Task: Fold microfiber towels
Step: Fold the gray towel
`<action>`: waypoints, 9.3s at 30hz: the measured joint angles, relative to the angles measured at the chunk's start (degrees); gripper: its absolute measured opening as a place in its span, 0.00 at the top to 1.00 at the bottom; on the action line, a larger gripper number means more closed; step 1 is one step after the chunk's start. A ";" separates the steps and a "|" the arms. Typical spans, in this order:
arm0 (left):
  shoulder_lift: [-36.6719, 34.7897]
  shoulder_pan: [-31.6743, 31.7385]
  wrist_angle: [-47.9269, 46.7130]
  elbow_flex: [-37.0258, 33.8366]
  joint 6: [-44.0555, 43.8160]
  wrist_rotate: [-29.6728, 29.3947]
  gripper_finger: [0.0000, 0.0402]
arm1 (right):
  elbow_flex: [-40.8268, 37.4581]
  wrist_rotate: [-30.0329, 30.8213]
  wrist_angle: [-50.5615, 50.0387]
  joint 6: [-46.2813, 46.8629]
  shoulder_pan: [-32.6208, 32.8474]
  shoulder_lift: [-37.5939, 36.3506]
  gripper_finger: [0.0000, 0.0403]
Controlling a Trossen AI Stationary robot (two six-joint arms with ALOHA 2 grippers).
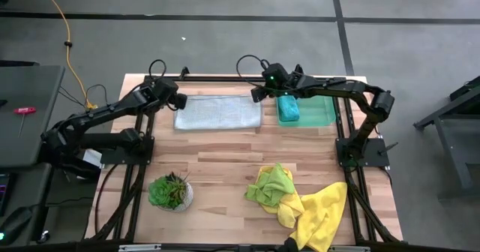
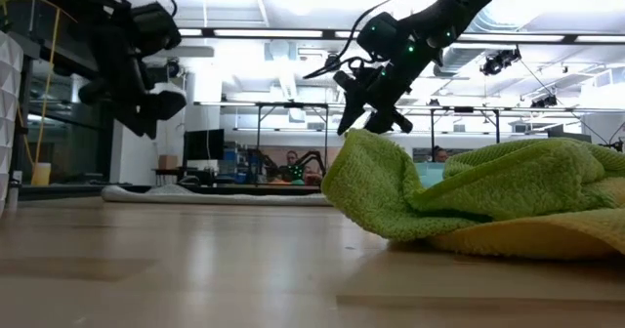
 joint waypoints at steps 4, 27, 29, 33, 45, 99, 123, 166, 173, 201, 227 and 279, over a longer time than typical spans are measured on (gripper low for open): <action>3.69 1.96 -0.74 -0.07 -7.33 3.11 0.71 | 0.00 -0.93 -0.21 -0.08 -0.02 0.13 0.52; 22.16 3.64 12.50 -0.57 -28.18 7.18 0.74 | 0.00 -0.98 -0.96 0.46 0.02 0.19 0.52; 22.15 3.64 13.68 -0.57 -29.32 7.11 0.74 | -0.01 -0.98 -0.98 0.46 0.02 0.20 0.52; 22.08 3.64 15.43 -0.57 -33.28 6.61 0.74 | -0.01 -0.98 -1.00 0.46 0.02 0.20 0.52; 23.04 3.73 20.53 -0.52 -41.64 7.28 0.74 | -0.01 -0.98 -1.34 0.48 0.02 0.20 0.52; 15.61 2.42 10.59 -0.50 -26.16 4.67 1.00 | -0.01 -0.75 -1.33 0.66 0.04 0.22 0.52; 20.63 2.88 11.94 -0.50 -25.53 2.29 0.85 | -0.01 -0.33 -1.22 1.68 0.04 0.21 0.52; 25.35 -16.05 -31.66 18.21 8.40 20.08 0.83 | -0.01 -12.79 -11.71 -27.93 10.49 0.22 0.52; 34.64 -16.01 -34.92 18.14 17.27 20.76 0.83 | -0.01 -12.82 -11.43 -27.85 10.49 0.22 0.52; 39.01 -17.06 -36.96 18.14 24.52 21.59 0.51 | -0.01 -12.65 -10.23 -25.42 10.49 0.22 0.52; 42.62 -17.08 -34.47 17.05 23.57 20.93 0.63 | -0.01 -11.05 -10.20 -25.35 10.49 0.22 0.52; 41.39 -20.97 -30.28 12.72 22.75 19.97 1.00 | 0.10 0.88 -16.94 -41.10 14.75 11.21 0.99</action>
